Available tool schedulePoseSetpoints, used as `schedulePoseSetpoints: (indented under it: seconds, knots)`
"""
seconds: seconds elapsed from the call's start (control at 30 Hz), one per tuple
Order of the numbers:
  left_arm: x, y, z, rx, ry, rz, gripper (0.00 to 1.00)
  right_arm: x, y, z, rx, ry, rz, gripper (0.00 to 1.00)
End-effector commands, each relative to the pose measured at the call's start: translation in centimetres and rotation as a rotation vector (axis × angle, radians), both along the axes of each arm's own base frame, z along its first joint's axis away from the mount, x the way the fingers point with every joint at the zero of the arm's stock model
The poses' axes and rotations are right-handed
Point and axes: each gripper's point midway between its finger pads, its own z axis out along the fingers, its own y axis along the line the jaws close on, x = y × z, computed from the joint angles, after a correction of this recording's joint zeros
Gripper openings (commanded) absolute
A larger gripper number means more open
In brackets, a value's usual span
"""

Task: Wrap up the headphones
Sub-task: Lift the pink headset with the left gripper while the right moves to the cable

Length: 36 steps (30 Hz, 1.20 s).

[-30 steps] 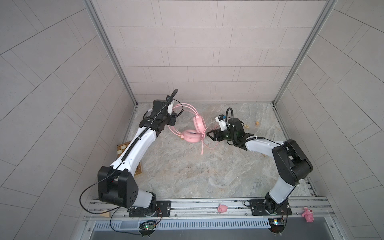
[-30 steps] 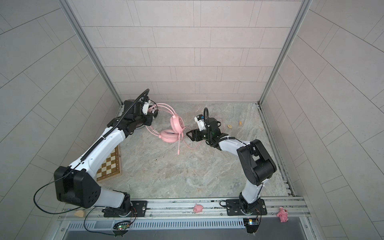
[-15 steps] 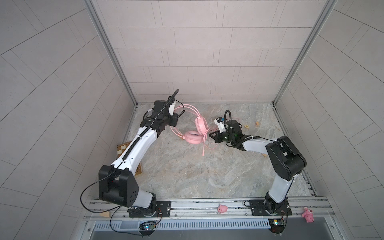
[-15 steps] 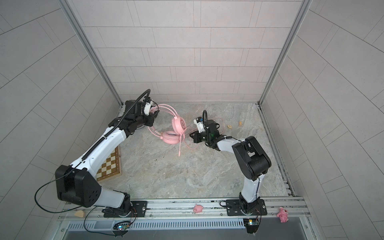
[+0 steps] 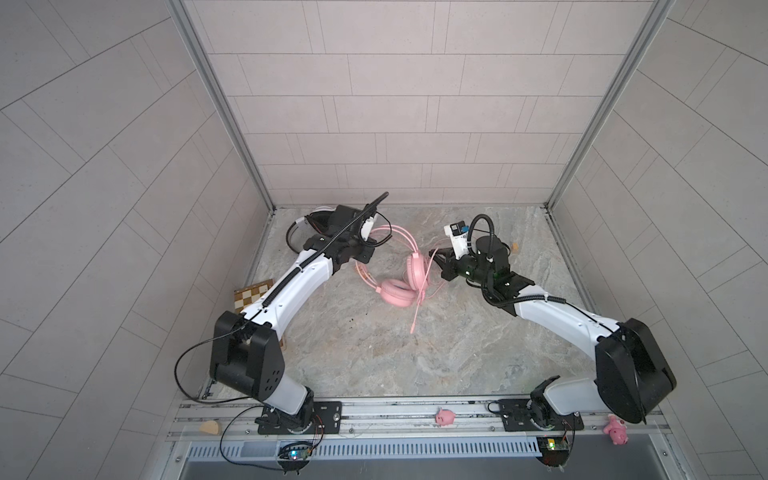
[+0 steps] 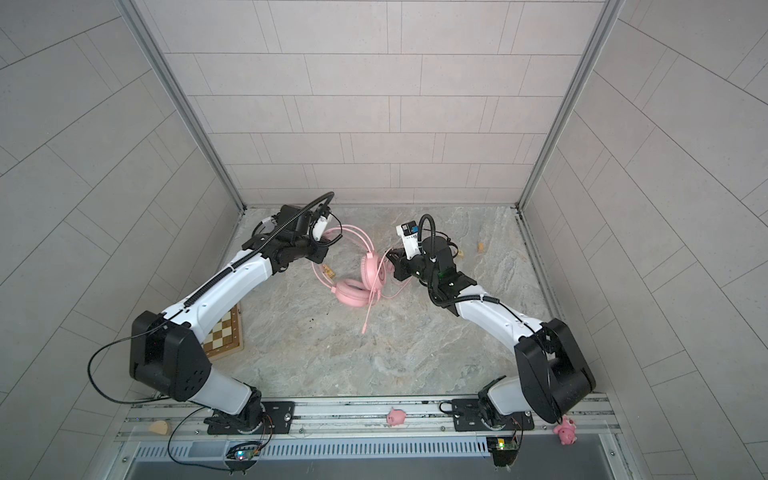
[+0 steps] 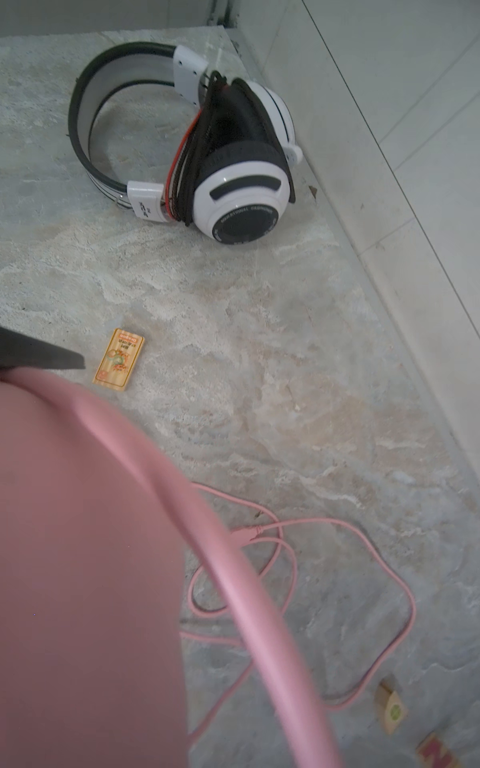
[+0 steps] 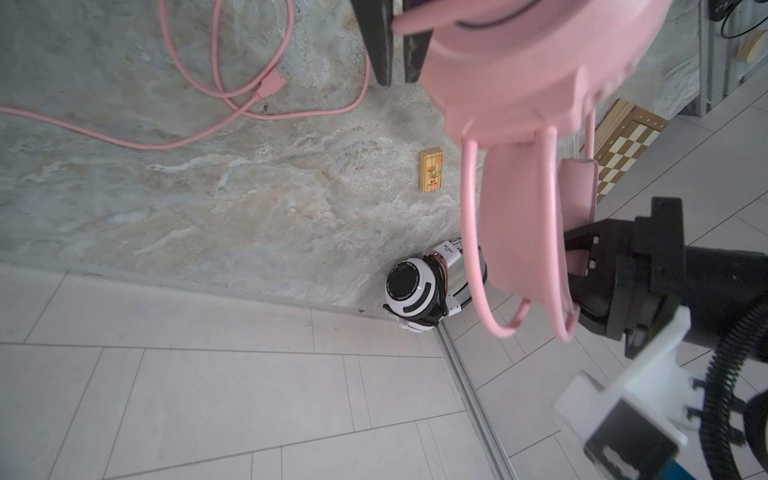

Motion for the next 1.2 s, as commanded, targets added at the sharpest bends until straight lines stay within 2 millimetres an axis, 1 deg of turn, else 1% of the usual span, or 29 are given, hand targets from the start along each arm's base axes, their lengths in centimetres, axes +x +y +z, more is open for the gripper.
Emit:
schedulePoseSetpoints:
  seconds: [0.0, 0.03, 0.13, 0.23, 0.4, 0.53, 0.7, 0.77, 0.87, 0.97, 1.1, 1.17]
  knots:
    - [-0.7, -2.9, 1.1, 0.005, -0.007, -0.114, 0.0, -0.3, -1.2, -0.3, -0.057, -0.013, -0.048, 0.0]
    - [-1.1, -3.8, 0.8, 0.014, 0.012, -0.155, 0.0, -0.2, -1.5, -0.3, -0.066, -0.019, -0.058, 0.0]
    - [-2.2, -6.0, 0.3, -0.009, 0.07, -0.243, 0.0, 0.1, -2.0, -1.0, -0.093, -0.009, -0.089, 0.0]
    - [-3.1, -7.8, 0.6, -0.086, 0.112, -0.317, 0.0, 0.8, -2.5, -1.9, -0.127, 0.023, -0.127, 0.0]
    - [-4.1, -10.0, 1.0, -0.214, 0.157, -0.367, 0.0, 1.7, -2.8, -3.7, -0.163, 0.076, -0.155, 0.0]
    - [-4.3, -10.1, 1.7, -0.235, 0.137, -0.377, 0.0, 2.1, -2.1, -5.6, -0.176, 0.129, -0.131, 0.0]
    - [-4.9, -10.1, 4.0, -0.279, 0.062, -0.395, 0.0, 2.4, -0.6, -7.4, -0.147, 0.184, -0.077, 0.0]
    - [-5.0, -9.9, 4.8, -0.294, 0.036, -0.391, 0.0, 2.3, 0.0, -7.7, -0.124, 0.192, -0.047, 0.02]
    - [-5.1, -9.8, 6.0, -0.33, 0.011, -0.392, 0.0, 2.1, 0.7, -8.1, -0.098, 0.199, -0.009, 0.08]
    - [-5.1, -9.7, 6.9, -0.377, 0.0, -0.389, 0.0, 2.0, 1.0, -8.1, -0.086, 0.203, 0.008, 0.17]
    - [-5.3, -10.1, 7.4, -0.418, 0.01, -0.398, 0.0, 1.4, 1.7, -6.7, -0.039, 0.164, 0.051, 0.29]
    - [-5.4, -10.2, 7.7, -0.436, 0.015, -0.404, 0.0, 1.4, 1.8, -6.4, -0.03, 0.161, 0.056, 0.33]
